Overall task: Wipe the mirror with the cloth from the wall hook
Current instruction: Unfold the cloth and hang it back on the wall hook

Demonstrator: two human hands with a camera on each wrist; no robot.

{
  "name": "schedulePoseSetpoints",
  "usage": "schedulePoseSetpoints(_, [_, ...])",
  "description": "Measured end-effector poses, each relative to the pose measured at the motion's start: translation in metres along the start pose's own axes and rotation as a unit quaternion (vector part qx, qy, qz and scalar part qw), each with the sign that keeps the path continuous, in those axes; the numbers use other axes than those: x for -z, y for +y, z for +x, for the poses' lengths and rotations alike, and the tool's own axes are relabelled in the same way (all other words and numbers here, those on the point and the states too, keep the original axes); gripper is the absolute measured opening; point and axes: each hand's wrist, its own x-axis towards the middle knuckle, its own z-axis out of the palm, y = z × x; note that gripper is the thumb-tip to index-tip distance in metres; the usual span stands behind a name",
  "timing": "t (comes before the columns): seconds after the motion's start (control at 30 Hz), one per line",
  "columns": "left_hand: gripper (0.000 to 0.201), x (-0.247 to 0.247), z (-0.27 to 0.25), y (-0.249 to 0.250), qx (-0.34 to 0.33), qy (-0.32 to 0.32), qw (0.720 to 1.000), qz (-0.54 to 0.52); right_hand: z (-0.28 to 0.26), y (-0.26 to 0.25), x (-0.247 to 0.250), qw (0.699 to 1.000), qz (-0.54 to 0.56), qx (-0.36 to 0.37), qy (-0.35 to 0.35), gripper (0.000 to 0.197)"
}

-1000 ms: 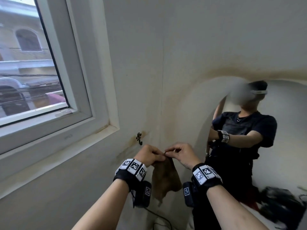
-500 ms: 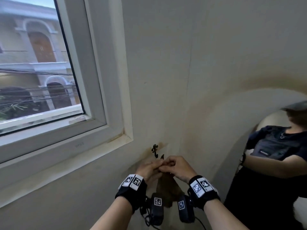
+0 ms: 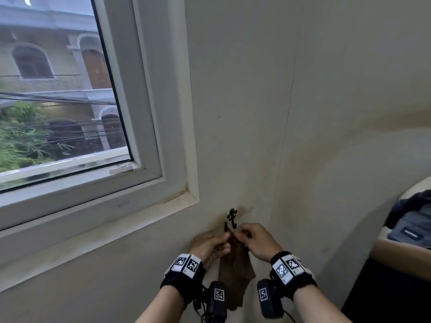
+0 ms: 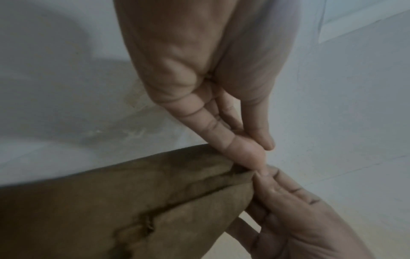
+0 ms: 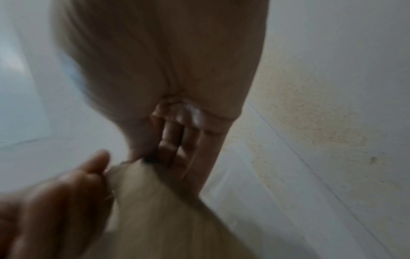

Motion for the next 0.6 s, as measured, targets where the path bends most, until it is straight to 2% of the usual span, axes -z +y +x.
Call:
schedulePoseSetpoints(0.07, [0.008, 0.000, 0.003, 0.003, 0.000, -0.005, 0.999, 0.034, 0.004, 0.011, 0.008, 0.999, 0.010, -0.004, 0.031, 0.022])
schedulePoseSetpoints(0.23, [0.012, -0.023, 0.010, 0.001, -0.016, -0.013, 0.990, 0.136, 0.006, 0.018, 0.017, 1.000, 0.009, -0.018, 0.014, 0.016])
schedulePoseSetpoints(0.33, [0.008, -0.036, 0.017, -0.002, -0.037, 0.029, 0.986, 0.157, 0.008, 0.020, 0.018, 0.999, 0.020, -0.018, 0.030, 0.019])
schedulePoseSetpoints(0.5, [0.018, -0.047, 0.026, -0.004, -0.048, 0.083, 0.971, 0.218, 0.012, 0.032, 0.017, 0.999, 0.029, -0.031, 0.029, 0.022])
schedulePoseSetpoints(0.6, [0.021, -0.045, 0.028, -0.005, -0.055, 0.108, 0.966, 0.230, 0.018, 0.045, 0.017, 0.996, -0.007, -0.041, 0.076, 0.025])
